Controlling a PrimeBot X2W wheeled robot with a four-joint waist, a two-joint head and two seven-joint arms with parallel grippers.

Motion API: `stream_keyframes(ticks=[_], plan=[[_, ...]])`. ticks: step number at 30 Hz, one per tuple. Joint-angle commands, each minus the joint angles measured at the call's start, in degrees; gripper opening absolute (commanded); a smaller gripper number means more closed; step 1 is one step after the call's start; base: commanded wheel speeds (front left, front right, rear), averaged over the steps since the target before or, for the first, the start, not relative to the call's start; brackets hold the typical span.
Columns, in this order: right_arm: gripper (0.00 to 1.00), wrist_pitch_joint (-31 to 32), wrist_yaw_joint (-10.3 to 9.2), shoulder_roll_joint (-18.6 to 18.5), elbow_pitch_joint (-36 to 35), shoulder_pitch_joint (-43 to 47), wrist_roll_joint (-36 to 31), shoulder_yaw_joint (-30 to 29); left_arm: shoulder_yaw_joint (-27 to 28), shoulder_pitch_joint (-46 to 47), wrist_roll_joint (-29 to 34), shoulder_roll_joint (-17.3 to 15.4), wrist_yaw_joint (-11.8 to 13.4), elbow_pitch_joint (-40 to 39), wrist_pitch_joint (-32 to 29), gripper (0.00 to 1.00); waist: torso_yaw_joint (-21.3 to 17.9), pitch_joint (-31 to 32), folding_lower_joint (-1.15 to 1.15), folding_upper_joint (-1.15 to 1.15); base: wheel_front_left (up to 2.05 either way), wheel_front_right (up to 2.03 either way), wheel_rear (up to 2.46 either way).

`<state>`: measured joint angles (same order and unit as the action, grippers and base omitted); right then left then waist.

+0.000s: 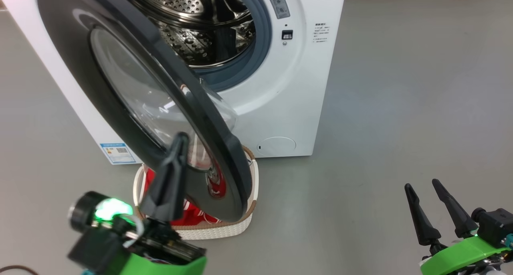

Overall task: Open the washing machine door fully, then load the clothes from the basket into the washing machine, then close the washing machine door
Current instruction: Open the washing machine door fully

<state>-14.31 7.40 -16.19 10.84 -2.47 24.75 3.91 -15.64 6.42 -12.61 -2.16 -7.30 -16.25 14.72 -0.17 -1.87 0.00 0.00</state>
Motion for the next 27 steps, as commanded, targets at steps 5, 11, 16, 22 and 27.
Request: stream_keyframes(ticks=[5, 11, 16, 22, 27], plan=[[1.00, -0.69, 0.09, -0.84, -1.36, -2.30, -0.72, 1.73, -4.23, 2.88, -2.10, -0.72, 0.38, 0.11, 0.28, 0.00, -1.08, 0.00, 0.00, 0.00, 0.00, 0.00, 0.00], [1.00, -0.69, 0.09, -0.81, -1.41, -2.63, -0.73, 2.07, -9.32, 4.89, -4.49, -0.72, 0.98, 3.31, 0.28, 0.00, -1.92, -0.43, 0.00, 0.00, 0.00, 0.00, 0.00], [1.00, -0.69, 0.09, -0.62, -1.44, -3.34, -0.69, 2.61, -12.73, 7.47, -7.26, -0.72, 1.82, 8.22, 0.28, 0.00, -2.94, -1.33, 0.00, 0.00, 0.00, 0.00, 0.00], [1.00, -0.69, 0.09, -0.30, -1.49, -4.10, -0.62, 3.00, -15.45, 9.65, -10.44, -0.72, 3.04, 15.34, 0.28, 0.00, -4.50, -2.61, 0.00, 0.00, 0.00, 0.00, 0.00], [1.00, -0.69, 0.09, -0.04, -1.30, -4.70, -0.51, 3.24, -17.11, 10.66, -13.09, -0.72, 4.08, 20.74, 0.28, 0.00, -5.61, -3.55, 0.00, 0.00, 0.00, 0.00, 0.00]])
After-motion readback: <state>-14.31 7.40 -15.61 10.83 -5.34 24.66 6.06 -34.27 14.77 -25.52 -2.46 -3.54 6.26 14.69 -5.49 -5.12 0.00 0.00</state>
